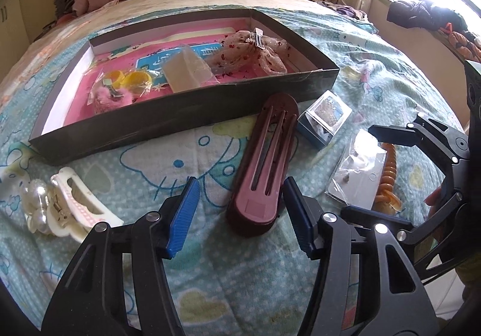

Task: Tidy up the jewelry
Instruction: 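Grasp the maroon comb clip with the left tool while the right grasps the clear earring card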

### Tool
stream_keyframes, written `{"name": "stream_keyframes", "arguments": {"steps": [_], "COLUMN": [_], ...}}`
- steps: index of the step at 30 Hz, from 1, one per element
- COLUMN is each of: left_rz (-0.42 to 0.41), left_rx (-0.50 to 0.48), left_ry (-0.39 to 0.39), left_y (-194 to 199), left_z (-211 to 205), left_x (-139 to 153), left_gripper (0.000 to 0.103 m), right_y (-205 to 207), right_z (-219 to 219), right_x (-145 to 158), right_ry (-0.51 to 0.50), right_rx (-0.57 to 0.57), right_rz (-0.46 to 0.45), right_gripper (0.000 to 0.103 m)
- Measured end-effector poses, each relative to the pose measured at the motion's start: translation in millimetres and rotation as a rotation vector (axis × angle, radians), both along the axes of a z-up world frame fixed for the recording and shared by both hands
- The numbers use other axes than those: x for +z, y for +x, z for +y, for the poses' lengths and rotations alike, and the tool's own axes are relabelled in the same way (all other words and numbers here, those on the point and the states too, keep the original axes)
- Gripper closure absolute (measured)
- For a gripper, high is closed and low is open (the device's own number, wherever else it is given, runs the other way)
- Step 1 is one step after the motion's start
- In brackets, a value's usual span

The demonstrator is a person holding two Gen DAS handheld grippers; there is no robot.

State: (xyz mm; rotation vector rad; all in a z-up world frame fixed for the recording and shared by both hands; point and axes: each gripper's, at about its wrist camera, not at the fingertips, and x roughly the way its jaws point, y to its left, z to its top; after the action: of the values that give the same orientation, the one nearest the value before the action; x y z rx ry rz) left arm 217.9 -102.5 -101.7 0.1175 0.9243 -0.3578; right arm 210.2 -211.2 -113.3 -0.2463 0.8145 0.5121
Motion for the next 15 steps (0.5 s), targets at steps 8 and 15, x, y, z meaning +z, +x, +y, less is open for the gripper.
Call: {"name": "stream_keyframes", "arguments": {"steps": [8, 15], "left_rz": [0.005, -0.007], "left_rx": [-0.04, -0.047], "left_ry": [0.011, -0.011], "left_y": [6.1, -1.8], "left_z": [-9.9, -10.8], "left_x": [-1.5, 3.2], "left_gripper": [0.076, 0.081], "right_y": [2.1, -8.9], "right_z": [-0.3, -11.3], "right_x": [0.0, 14.5], "right_ry": [0.037, 0.072], "right_rx": [0.014, -0.013], "right_rz": [0.007, -0.02], "right_gripper": [0.04, 0.04]}}
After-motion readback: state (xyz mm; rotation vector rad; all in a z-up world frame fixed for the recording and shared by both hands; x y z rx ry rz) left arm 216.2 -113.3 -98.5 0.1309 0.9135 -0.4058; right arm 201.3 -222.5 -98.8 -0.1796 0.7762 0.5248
